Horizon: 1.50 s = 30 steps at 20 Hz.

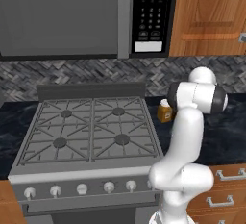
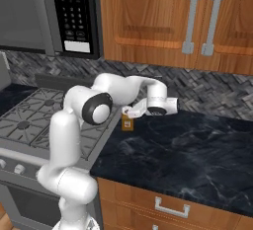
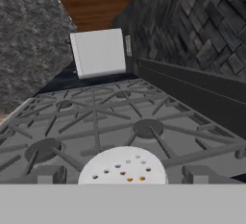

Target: Collect the turmeric, mayonnaise, and shaker from the cabinet and place them next to the stove.

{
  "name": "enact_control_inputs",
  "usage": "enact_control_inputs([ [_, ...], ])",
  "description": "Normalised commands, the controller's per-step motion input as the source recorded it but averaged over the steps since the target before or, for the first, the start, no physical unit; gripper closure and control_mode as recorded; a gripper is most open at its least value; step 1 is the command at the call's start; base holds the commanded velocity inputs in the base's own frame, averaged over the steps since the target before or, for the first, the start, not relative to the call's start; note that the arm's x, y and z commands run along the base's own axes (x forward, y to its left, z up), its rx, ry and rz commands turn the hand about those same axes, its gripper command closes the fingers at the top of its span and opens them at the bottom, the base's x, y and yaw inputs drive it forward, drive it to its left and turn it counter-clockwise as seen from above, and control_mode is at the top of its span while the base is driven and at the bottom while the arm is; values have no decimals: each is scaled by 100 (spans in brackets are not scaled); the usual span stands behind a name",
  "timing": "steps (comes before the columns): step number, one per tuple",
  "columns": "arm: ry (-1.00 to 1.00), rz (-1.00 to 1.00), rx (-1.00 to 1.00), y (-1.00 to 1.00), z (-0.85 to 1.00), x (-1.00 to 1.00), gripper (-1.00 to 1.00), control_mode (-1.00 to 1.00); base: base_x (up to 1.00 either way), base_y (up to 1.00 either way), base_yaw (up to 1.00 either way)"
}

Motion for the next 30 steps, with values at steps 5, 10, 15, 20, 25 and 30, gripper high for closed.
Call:
enact_control_inputs([
  [5,0,0,0,5,57,-29,-100,-100,0,0,0],
  [10,0,0,0,6,41,-50,-100,-100,0,0,0],
  [15,0,-4,0,33,28,-88,-100,-100,0,0,0],
  [20,0,-9,0,44,28,-96,-100,-100,0,0,0],
  [25,0,-15,0,48,41,-88,-100,-100,0,0,0],
  [30,7,-17,0,32,74,-66,-100,-100,0,0,0],
])
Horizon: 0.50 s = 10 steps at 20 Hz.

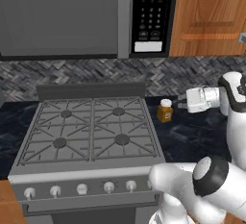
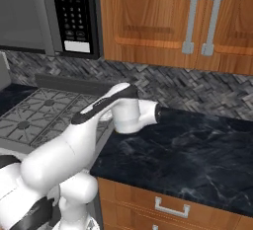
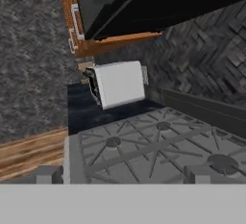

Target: Collect the turmeric, mayonnaise, and shaker from the cabinet and place them next to the stove.

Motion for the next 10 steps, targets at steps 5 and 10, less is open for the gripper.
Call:
enact_control_inputs([
  [5,15,-22,0,24,53,-59,-100,-100,0,0,0],
  [10,17,-27,-2,30,32,-66,-100,-100,0,0,0],
])
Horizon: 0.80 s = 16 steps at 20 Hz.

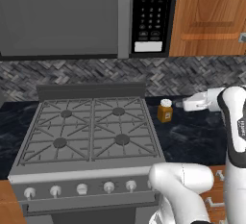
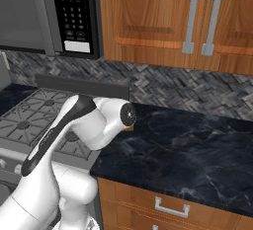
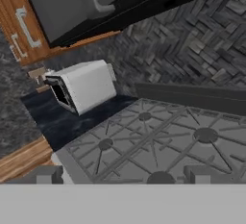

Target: Collect the turmeric, mayonnaise, and shaker from the cabinet and place them next to the stove.

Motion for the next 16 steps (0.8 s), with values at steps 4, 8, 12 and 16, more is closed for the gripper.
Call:
enact_control_inputs([
  [4,17,-28,-3,26,30,-71,-100,-100,0,0,0],
  [8,19,-23,-9,9,20,-69,-100,-100,0,0,0],
  [12,12,-23,-14,31,0,-70,-100,-100,0,0,0],
  [16,4,-15,-13,17,-24,-79,-100,-100,0,0,0],
])
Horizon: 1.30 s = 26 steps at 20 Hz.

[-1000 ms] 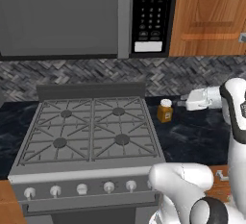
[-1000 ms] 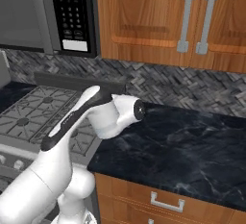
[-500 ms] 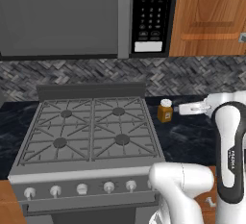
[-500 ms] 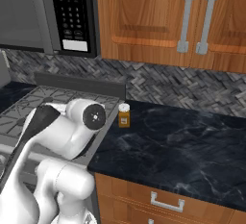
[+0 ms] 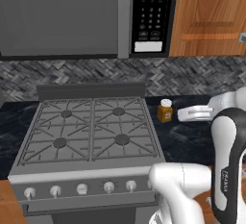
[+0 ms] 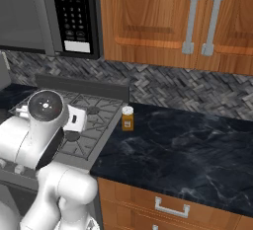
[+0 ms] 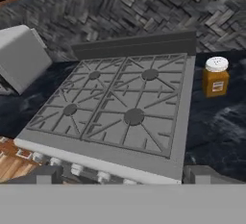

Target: Collect the turmeric, mayonnaise, and shaker from the cabinet and place them next to the stove.

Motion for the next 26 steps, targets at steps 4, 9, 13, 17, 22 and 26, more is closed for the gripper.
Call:
enact_control_inputs([
  [4,10,-2,-12,6,-41,-73,-100,-100,0,0,0],
  [9,2,0,-1,3,-29,-40,-100,100,-31,7,0],
  [13,0,0,0,0,0,0,-100,100,-94,35,0],
  [17,0,0,0,0,0,0,-100,100,-94,52,0],
  [22,0,0,0,0,0,0,-100,100,-80,14,-33],
  [26,0,0,0,0,0,0,-100,100,-49,11,-66],
])
